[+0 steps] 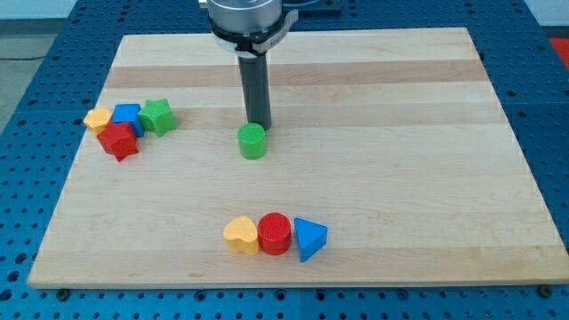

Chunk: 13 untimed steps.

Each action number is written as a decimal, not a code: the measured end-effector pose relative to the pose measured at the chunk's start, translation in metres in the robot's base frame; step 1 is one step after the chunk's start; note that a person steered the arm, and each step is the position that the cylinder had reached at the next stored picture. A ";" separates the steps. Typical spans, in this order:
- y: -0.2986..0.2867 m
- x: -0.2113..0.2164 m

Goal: Drag the green circle at the bottom of the green star

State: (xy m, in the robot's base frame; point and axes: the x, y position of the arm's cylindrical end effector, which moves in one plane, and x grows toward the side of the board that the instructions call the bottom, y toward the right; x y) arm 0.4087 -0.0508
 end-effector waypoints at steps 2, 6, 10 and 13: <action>0.030 0.021; 0.006 0.056; -0.069 0.034; -0.092 0.022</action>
State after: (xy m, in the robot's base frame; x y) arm 0.4311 -0.1430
